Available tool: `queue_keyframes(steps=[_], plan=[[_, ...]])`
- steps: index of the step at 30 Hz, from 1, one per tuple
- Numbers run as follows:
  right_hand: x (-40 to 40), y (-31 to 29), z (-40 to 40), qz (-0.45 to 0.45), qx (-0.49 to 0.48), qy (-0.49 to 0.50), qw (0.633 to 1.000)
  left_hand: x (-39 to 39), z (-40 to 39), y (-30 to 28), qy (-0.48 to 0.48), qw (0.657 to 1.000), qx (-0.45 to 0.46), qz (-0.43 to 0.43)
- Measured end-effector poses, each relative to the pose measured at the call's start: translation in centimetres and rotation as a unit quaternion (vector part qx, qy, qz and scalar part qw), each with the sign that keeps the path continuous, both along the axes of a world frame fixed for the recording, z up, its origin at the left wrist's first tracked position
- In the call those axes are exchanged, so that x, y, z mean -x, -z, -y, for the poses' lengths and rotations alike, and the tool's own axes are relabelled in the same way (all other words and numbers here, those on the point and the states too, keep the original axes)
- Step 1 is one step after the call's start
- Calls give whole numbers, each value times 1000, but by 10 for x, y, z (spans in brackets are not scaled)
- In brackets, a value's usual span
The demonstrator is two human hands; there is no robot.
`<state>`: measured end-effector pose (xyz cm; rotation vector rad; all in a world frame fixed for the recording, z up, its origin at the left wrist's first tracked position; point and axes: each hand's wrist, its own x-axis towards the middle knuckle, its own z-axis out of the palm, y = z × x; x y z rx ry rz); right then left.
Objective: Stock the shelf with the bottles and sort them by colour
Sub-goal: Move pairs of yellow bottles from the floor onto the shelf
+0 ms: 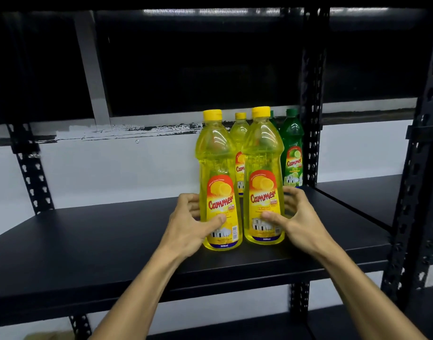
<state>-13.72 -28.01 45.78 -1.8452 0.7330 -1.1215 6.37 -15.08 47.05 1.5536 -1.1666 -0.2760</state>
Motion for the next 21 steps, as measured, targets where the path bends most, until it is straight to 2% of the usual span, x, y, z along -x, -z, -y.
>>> queue_keyframes(steps=[5,13,18,21], plan=[[3,-6,8,-3,-26,-61,998,-4,4,-5,40,999,-22,6],[8,-7,11,-39,-45,-103,993,2,5,-1,24,999,-20,7],[5,-7,-8,-54,-15,-75,996,10,1,9,-57,997,-15,51],[-5,1,-12,-83,27,0,996,21,2,16,-98,992,-25,80]])
